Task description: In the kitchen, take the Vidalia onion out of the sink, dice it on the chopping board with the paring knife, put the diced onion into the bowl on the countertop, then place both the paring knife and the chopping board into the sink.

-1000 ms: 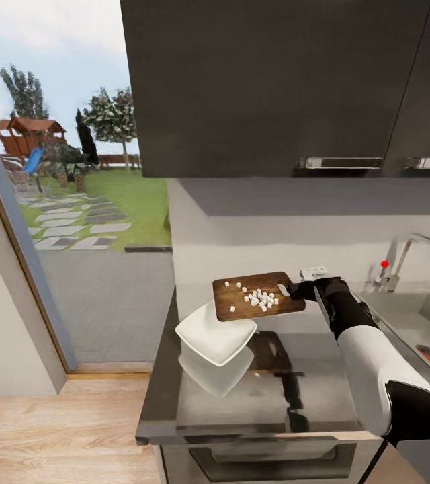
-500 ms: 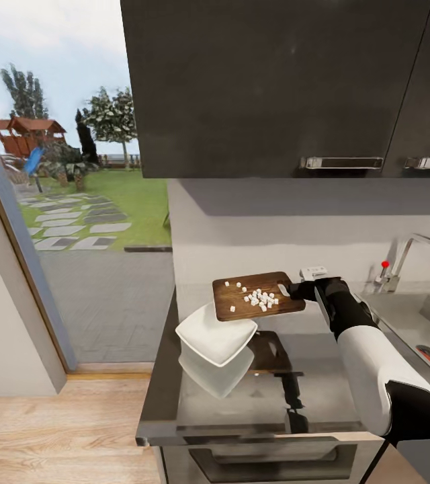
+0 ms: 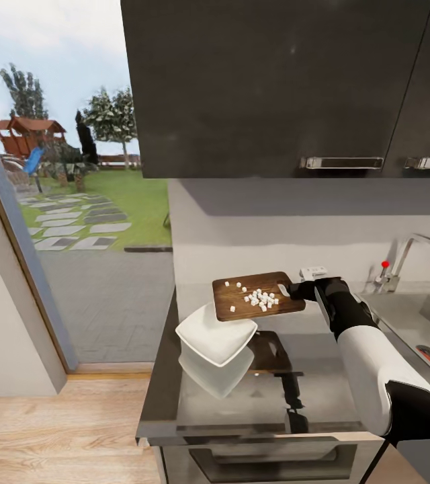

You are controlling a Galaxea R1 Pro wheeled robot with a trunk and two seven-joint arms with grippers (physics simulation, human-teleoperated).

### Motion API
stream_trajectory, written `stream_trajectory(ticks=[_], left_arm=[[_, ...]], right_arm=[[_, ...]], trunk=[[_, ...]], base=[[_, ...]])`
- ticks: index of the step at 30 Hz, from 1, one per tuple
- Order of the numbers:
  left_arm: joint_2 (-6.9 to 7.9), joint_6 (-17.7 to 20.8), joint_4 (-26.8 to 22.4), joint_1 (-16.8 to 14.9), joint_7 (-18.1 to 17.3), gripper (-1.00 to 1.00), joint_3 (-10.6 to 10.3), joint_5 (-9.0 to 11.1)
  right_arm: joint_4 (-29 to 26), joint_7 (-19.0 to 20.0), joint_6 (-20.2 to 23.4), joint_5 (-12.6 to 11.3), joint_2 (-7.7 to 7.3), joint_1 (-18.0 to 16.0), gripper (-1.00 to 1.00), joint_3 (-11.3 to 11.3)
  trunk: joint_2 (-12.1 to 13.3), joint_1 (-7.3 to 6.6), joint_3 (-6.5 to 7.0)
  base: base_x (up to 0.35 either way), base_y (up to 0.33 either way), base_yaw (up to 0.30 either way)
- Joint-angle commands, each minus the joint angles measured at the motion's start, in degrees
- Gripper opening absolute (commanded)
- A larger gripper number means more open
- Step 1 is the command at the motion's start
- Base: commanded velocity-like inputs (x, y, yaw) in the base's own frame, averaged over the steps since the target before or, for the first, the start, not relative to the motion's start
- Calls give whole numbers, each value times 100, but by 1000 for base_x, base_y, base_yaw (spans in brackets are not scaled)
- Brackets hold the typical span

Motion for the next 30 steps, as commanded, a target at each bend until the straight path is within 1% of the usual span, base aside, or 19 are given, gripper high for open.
stream_trajectory(ticks=[1,8,20,30], left_arm=[[-1,-44,27,-9,3,100,-20,34],[-1,-44,24,-6,-3,100,-20,36],[-22,-50,22,-6,-4,100,-20,33],[-28,-52,23,-6,-4,100,-20,33]], right_arm=[[-7,51,16,55,3,-5,-100,-24],[-5,51,15,55,3,-5,-100,-24],[-1,47,14,55,3,-5,-100,-24],[0,45,14,67,3,-5,-100,-21]], trunk=[[-6,1,-8],[-6,1,-8],[-6,1,6],[-6,1,81]], base=[[0,107,0],[0,179,0],[0,9,0],[0,0,0]])
